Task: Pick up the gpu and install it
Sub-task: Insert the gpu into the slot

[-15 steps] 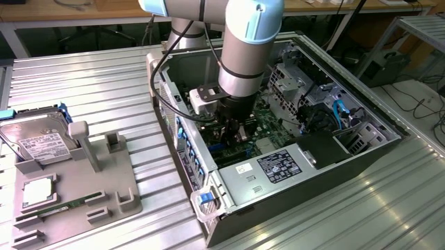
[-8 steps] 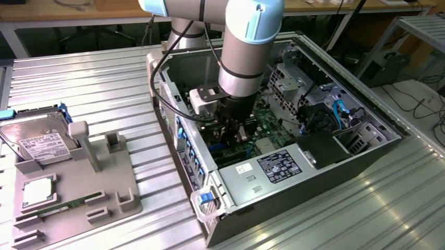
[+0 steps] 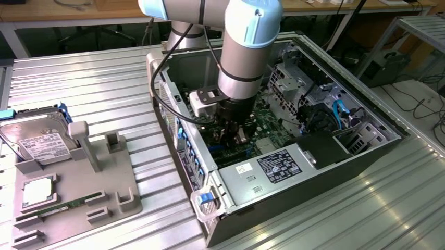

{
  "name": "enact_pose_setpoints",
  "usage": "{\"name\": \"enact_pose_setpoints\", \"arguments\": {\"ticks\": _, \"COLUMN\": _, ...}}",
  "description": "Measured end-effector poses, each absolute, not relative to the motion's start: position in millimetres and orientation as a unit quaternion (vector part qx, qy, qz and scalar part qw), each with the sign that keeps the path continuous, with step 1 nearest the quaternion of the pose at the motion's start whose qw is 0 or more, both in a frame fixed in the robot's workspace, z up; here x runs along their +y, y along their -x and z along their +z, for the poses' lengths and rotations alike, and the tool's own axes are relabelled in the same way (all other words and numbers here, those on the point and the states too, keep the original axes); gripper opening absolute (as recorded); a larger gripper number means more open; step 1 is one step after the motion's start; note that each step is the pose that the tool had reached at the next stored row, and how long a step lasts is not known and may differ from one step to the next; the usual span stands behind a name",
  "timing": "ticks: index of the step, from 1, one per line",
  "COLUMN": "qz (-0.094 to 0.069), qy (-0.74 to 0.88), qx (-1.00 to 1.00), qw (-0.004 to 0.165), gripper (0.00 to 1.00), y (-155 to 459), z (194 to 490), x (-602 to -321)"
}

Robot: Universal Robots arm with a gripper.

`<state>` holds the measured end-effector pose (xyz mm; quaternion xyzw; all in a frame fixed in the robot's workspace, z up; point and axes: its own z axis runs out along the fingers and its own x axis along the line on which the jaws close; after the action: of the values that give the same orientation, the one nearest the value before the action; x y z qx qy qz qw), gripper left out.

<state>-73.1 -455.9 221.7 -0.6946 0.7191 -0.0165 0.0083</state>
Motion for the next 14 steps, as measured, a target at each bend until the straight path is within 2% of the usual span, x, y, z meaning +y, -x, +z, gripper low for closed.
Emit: {"name": "enact_pose_setpoints", "arguments": {"ticks": 14, "qz": -0.016, "qy": 0.698, "qx": 0.716, "qw": 0.008, "gripper": 0.29, "y": 73.1, "z": 218.3, "x": -452.6}}
